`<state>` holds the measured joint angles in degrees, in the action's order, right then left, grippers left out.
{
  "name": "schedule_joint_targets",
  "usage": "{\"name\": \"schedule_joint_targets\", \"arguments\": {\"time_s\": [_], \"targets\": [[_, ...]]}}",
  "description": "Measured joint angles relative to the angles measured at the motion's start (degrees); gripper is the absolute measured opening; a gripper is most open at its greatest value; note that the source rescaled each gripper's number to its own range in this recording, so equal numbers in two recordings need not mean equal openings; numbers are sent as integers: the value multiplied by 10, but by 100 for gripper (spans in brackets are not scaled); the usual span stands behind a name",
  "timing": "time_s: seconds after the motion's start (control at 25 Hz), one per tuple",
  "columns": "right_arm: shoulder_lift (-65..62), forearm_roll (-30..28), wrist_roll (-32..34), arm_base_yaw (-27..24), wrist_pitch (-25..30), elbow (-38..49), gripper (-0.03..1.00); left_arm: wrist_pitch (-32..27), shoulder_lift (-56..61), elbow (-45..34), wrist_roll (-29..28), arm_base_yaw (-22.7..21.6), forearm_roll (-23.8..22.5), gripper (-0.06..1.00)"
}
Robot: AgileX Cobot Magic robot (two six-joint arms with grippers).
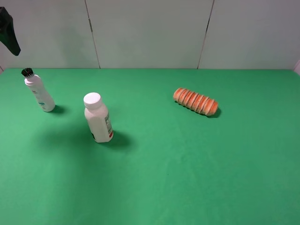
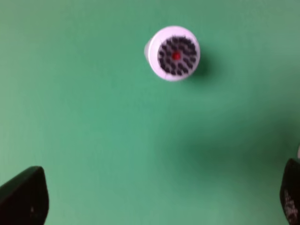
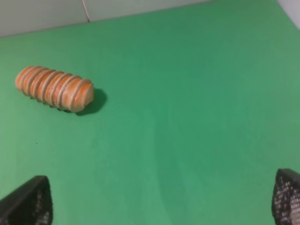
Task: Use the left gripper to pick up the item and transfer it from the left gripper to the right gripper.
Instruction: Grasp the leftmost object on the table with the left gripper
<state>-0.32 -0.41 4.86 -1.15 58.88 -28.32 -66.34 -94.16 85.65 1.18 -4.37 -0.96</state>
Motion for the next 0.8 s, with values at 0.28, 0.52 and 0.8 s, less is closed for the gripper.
{"name": "schedule_joint_targets", "arguments": {"time_s": [0.28,0.52,0.8], "targets": [[0,0,0,0,0,0,100,3,-72,25,9,2,0,100],[0,0,0,0,0,0,100,7,-114,26,9,2,0,100],[0,0,0,0,0,0,100,38,-141,26,9,16,-13,100]]}}
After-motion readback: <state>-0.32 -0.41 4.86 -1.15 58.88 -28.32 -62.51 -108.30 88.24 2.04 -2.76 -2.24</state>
